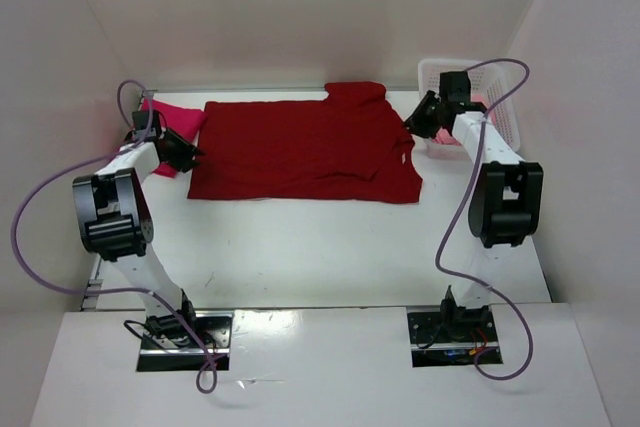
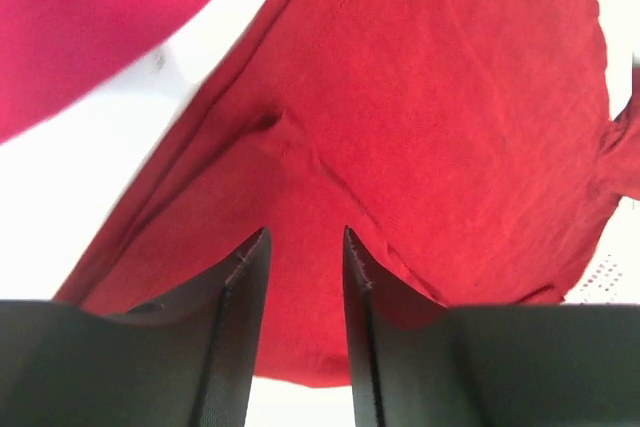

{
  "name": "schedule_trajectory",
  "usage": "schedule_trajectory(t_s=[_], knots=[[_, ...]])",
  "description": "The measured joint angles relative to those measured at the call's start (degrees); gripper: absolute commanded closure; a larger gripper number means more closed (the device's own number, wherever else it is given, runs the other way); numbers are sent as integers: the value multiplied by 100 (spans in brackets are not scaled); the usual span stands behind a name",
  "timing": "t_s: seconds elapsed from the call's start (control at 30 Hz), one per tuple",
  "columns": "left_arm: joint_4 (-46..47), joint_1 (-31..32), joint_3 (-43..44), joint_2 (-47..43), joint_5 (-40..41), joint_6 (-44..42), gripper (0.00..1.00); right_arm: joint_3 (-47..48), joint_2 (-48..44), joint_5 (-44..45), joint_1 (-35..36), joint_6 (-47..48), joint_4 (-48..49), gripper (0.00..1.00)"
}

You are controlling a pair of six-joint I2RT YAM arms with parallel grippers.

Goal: Fold and stack the t-shirts
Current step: Fold the flattened tshirt in 1/3 of the way

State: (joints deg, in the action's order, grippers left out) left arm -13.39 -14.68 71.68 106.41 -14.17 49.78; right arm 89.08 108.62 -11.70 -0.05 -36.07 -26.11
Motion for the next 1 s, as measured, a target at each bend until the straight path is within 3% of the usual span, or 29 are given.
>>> schedule_trajectory(t_s=[0.03,0.1,0.17,0.3,0.33,0.37,0.5,0.53,0.8,0.9,1.0], knots=[[2,-20,-101,-146,35,2,57,-133,-131,-13,0,-4,17,68],[-72,-76,-319,-590,116,-11,57,-568,-579,-57,0,7,83,89],[-68,-118,-546,-1073,199,-31,57,-1331,-1340,-105,0,-66,269,100],[-46,-177,-1104,-1814,262,-90,57,-2726,-2702,-85,0,-197,341,100],[-59,-203,-1215,-1845,262,-144,57,-2981,-2881,-68,0,-210,334,96],[-63,-221,-1331,-1832,258,-166,57,-3211,-2979,-35,0,-227,343,80],[-184,-437,-1722,-1423,201,-184,57,-3908,-2905,168,0,-339,341,52],[-195,-481,-1764,-1290,186,-184,57,-4024,-2841,214,0,-374,323,49],[17,-586,-1781,-737,4,-181,63,-4129,-2059,601,0,-527,673,48],[157,-586,-1753,-640,-85,-173,71,-4129,-1722,710,0,-640,841,55],[254,-586,-1740,-564,-144,-170,85,-4050,-1532,780,0,-776,1049,72]])
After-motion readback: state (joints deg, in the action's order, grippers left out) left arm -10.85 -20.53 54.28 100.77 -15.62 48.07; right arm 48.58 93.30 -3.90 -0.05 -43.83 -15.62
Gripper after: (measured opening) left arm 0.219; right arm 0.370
